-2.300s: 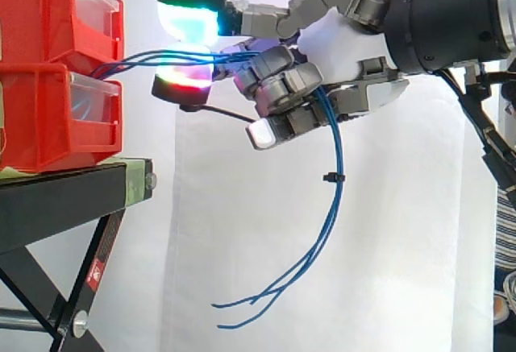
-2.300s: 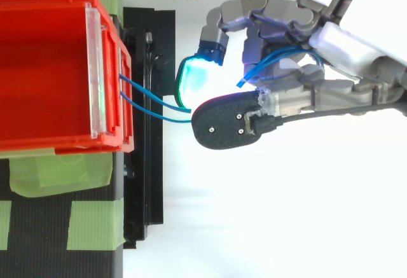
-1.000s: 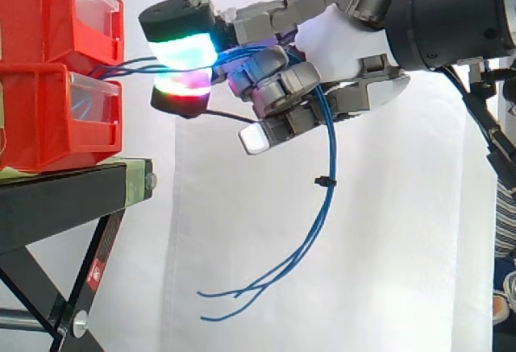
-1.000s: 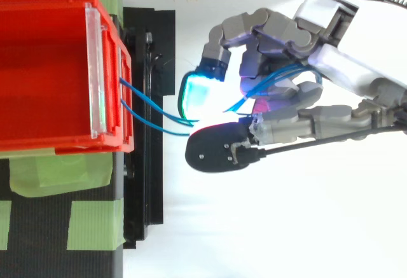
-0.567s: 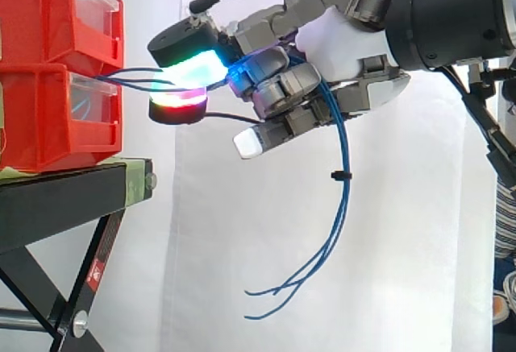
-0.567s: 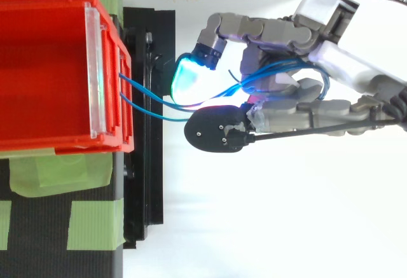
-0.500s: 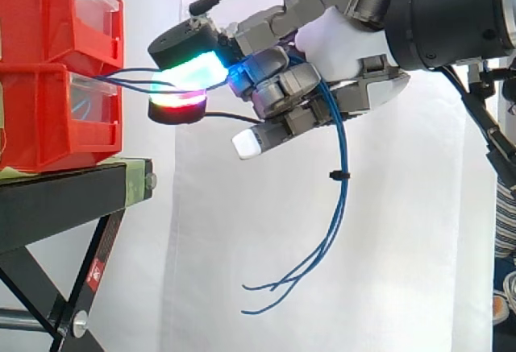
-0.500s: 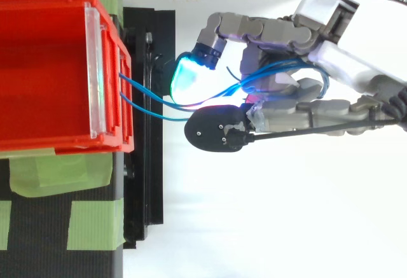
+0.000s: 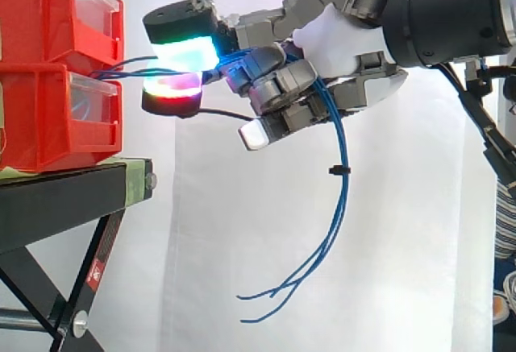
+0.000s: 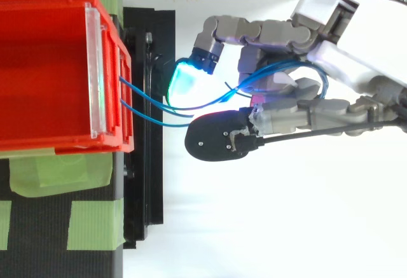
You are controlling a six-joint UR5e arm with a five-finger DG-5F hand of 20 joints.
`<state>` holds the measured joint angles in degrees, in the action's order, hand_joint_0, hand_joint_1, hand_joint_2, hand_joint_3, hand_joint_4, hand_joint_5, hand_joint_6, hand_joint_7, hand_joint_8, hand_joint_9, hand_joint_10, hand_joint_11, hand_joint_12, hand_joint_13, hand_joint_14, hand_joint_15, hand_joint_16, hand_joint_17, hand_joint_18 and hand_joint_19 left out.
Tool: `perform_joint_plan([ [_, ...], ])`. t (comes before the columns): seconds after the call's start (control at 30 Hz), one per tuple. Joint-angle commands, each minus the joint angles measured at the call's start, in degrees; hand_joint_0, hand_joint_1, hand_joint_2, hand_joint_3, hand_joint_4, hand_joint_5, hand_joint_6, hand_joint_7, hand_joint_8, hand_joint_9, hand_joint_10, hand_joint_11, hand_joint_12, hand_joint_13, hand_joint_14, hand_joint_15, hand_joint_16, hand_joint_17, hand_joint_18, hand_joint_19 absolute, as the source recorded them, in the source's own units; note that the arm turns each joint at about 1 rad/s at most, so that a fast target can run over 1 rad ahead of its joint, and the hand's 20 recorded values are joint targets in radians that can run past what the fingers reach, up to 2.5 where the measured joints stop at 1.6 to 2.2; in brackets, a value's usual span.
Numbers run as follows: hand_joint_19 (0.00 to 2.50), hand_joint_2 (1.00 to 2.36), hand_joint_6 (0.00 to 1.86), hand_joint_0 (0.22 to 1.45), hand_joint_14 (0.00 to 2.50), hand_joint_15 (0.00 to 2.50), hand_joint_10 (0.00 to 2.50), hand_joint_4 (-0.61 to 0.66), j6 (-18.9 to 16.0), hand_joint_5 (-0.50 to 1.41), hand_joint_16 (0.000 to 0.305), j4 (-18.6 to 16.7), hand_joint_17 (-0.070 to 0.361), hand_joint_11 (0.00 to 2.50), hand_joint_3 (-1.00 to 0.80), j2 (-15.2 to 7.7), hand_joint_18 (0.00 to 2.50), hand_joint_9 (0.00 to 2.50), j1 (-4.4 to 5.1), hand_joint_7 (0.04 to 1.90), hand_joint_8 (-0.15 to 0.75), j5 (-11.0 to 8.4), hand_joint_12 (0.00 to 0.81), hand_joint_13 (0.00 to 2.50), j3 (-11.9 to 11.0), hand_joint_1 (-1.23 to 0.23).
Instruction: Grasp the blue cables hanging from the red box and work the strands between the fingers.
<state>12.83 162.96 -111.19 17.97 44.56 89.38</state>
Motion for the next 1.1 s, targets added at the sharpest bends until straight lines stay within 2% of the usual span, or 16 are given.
perform_joint_plan([
  [0.0, 0.77, 1.02, 0.02, 0.91, 2.5, 1.65, 2.5, 0.23, 0.01, 0.4, 0.054, -0.01, 0.123, 2.5, -0.45, 0.01, 1.13, 0.36, 0.05, 1.46, 0.466, 0.0, 0.519, 0.78, 0.0, -0.7],
  [0.07, 0.76, 1.02, 0.04, 0.92, 2.5, 1.66, 2.5, 0.23, 0.01, 0.4, 0.055, -0.01, 0.125, 2.5, -0.35, 0.01, 1.15, 0.37, 0.05, 1.44, 0.466, -0.09, 0.522, 0.78, 0.0, -0.7],
  [0.1, 0.67, 1.02, 0.05, 0.97, 2.5, 1.63, 2.5, 0.24, 0.01, 0.39, 0.058, -0.01, 0.131, 2.5, -0.19, 0.01, 1.17, 0.38, 0.05, 1.43, 0.47, 0.0, 0.522, 0.81, 0.0, -0.7],
  [0.13, 0.67, 1.02, 0.05, 0.99, 2.5, 1.64, 2.5, 0.23, 0.01, 0.39, 0.057, -0.01, 0.129, 2.5, -0.15, 0.01, 1.15, 0.38, 0.05, 1.43, 0.469, 0.0, 0.523, 0.81, 0.0, -0.69],
  [0.2, 0.56, 1.01, 0.04, 1.07, 2.5, 1.6, 2.5, 0.24, 0.01, 0.44, 0.055, -0.01, 0.125, 2.5, 0.04, 0.01, 1.1, 0.43, 0.05, 1.44, 0.46, -0.09, 0.519, 0.83, 0.0, -0.67],
  [0.3, 0.54, 1.01, 0.0, 1.1, 2.5, 1.63, 2.5, 0.26, 0.01, 0.49, 0.057, 0.08, 0.129, 2.5, 0.07, -0.08, 1.08, 0.46, 0.05, 1.44, 0.451, -0.09, 0.516, 0.84, 0.0, -0.66],
  [0.43, 0.55, 1.01, 0.01, 0.98, 2.5, 1.68, 2.5, 0.3, 0.01, 0.48, 0.067, -0.01, 0.15, 2.5, -0.07, 0.01, 1.23, 0.46, 0.05, 1.36, 0.472, -0.09, 0.545, 0.88, 0.0, -0.68],
  [0.47, 0.48, 1.01, 0.01, 0.92, 2.5, 1.66, 2.5, 0.32, 0.01, 0.47, 0.07, -0.01, 0.157, 2.5, -0.19, 0.01, 1.22, 0.45, 0.05, 1.33, 0.474, -0.09, 0.548, 0.88, 0.0, -0.68],
  [0.5, 0.5, 1.01, 0.01, 0.86, 2.5, 1.69, 2.5, 0.31, 0.01, 0.45, 0.067, -0.01, 0.151, 2.5, -0.37, 0.01, 1.17, 0.43, 0.05, 1.32, 0.469, -0.09, 0.545, 0.86, 0.0, -0.65],
  [0.53, 0.52, 1.01, 0.01, 0.85, 2.5, 1.68, 2.5, 0.3, 0.01, 0.45, 0.066, 0.08, 0.148, 2.5, -0.4, 0.01, 1.16, 0.43, 0.05, 1.32, 0.475, -0.09, 0.549, 0.85, 0.0, -0.64],
  [0.57, 0.68, 1.02, 0.01, 0.83, 2.5, 1.7, 2.5, 0.26, 0.01, 0.44, 0.057, 0.08, 0.128, 2.5, -0.52, 0.01, 1.11, 0.41, 0.05, 1.34, 0.463, -0.09, 0.533, 0.81, 0.0, -0.62],
  [0.6, 0.68, 1.01, 0.01, 0.84, 2.5, 1.7, 2.5, 0.25, 0.01, 0.45, 0.057, 0.08, 0.128, 2.5, -0.64, 0.01, 1.1, 0.41, 0.05, 1.35, 0.459, -0.09, 0.529, 0.81, 0.0, -0.6],
  [0.8, 0.66, 1.01, 0.0, 0.84, 2.5, 1.67, 2.5, 0.22, 0.01, 0.53, 0.055, -0.01, 0.124, 2.5, -0.79, 0.01, 1.13, 0.43, 0.05, 1.49, 0.458, -0.09, 0.519, 0.82, 0.0, -0.62],
  [0.87, 0.67, 1.01, 0.06, 0.85, 2.5, 1.67, 2.5, 0.22, 0.01, 0.53, 0.056, 0.08, 0.125, 2.5, -0.8, 0.01, 1.14, 0.44, 0.05, 1.47, 0.458, -0.09, 0.52, 0.83, 0.0, -0.63],
  [1.07, 0.7, 1.01, 0.07, 0.86, 2.5, 1.7, 2.5, 0.21, 0.01, 0.53, 0.055, 0.17, 0.124, 2.5, -0.76, 0.01, 1.17, 0.46, 0.05, 1.47, 0.455, -0.09, 0.521, 0.84, 0.0, -0.65],
])
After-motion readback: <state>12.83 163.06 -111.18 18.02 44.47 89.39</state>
